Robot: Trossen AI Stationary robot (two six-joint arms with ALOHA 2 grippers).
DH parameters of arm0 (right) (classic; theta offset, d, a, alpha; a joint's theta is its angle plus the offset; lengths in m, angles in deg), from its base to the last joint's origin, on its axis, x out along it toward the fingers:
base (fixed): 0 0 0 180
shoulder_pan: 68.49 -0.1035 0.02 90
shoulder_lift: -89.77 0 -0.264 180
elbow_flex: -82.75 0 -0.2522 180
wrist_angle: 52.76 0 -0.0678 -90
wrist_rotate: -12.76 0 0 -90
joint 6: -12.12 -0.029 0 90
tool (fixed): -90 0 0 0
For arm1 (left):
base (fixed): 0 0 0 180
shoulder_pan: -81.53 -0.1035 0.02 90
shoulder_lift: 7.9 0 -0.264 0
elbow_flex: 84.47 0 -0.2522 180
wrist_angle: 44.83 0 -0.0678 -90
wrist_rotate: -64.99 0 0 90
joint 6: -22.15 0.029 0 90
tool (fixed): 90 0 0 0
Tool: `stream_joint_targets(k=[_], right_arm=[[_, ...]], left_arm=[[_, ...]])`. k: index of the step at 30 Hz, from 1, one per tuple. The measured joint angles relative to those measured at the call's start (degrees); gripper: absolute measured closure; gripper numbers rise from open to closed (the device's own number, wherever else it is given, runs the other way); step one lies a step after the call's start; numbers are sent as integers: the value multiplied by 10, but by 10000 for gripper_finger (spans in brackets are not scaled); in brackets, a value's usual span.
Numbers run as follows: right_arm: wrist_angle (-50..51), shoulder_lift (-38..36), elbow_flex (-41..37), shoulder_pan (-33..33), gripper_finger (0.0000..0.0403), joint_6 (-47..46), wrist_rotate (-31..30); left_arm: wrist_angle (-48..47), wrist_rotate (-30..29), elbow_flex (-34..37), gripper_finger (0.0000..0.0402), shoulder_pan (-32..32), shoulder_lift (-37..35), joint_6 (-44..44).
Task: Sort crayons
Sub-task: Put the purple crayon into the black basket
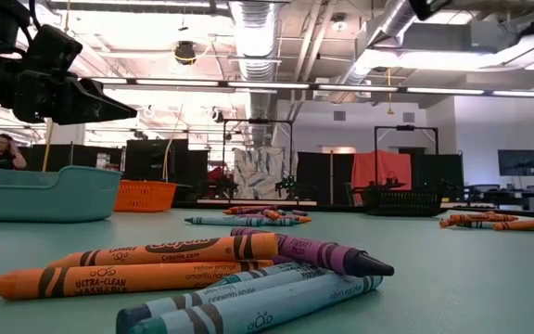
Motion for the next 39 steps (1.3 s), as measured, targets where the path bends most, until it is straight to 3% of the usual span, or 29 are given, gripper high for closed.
stream_joint_targets(k=[14,39], right_arm=[[94,141,15,-130,230,-150,-16],[101,232,15,-203,230,-141,-83]], left_arm=[[0,0,0,244,0,0,0],[0,0,0,244,0,0,0]])
